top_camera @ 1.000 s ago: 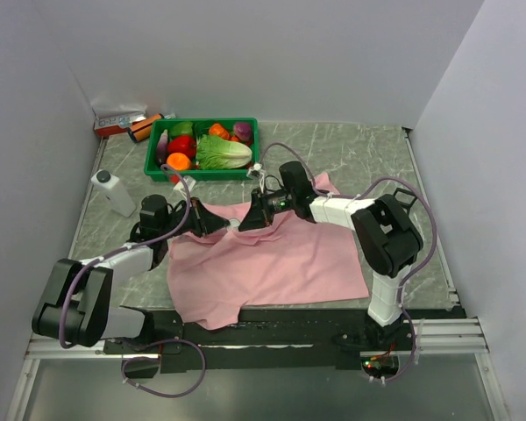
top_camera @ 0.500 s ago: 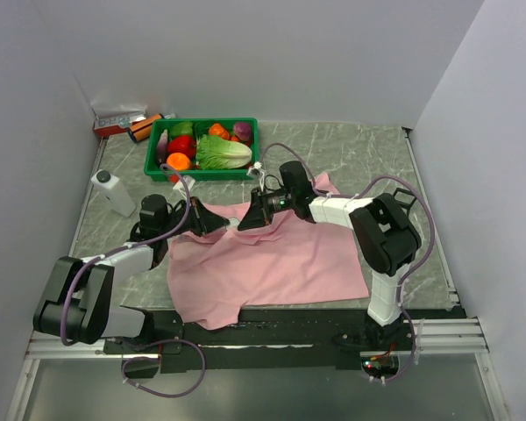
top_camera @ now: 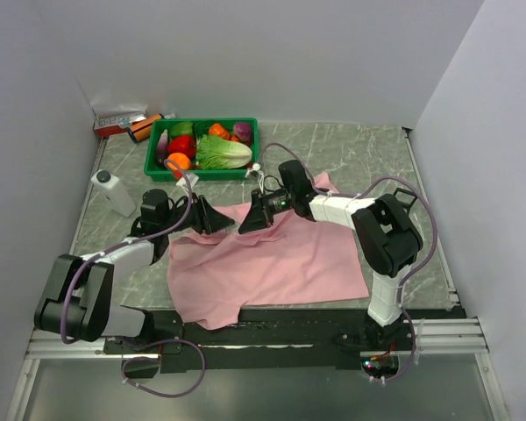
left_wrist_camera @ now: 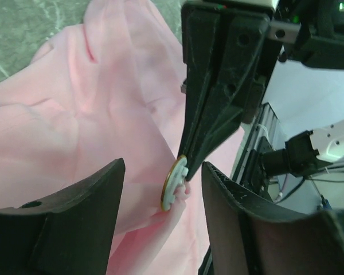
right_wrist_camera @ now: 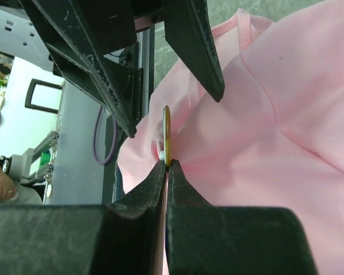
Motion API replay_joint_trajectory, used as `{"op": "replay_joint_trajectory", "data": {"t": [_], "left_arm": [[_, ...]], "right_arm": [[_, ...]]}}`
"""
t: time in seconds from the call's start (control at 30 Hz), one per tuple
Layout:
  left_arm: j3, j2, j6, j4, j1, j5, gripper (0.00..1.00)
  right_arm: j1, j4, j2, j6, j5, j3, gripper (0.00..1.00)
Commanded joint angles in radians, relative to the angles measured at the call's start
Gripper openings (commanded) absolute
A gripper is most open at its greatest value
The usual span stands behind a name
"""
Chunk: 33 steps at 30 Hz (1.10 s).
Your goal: Remove the brooch from the garment
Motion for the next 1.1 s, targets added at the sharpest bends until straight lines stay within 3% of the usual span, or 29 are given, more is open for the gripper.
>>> {"op": "replay_joint_trajectory", "data": {"t": [0.0,0.2,0.67,1.07], "left_arm": [[0.034,0.023,0.037,0.033,-0.001,0.116,0.61],[0.034,0.06,0.106,0.006,-0.003,0.165,0.56],[0.065,0.144,0.057,0.055,-0.007,0.213,0.38],[0.103,0.203,0.002,0.121,-0.015,0.231,0.35]], "right_arm": [[-0.026,-0.154,-0.058,-0.141,-0.057,0.087,0.0],[-0.036,-0.186,-0.05,-0.164,-0.051,0.113,0.0],[-0.026,-0.18,-0.053,-0.151,-0.017,0.113,0.0],[-0.01,-0.2,-0.052,-0.176,0.001,0.125,0.0]]}}
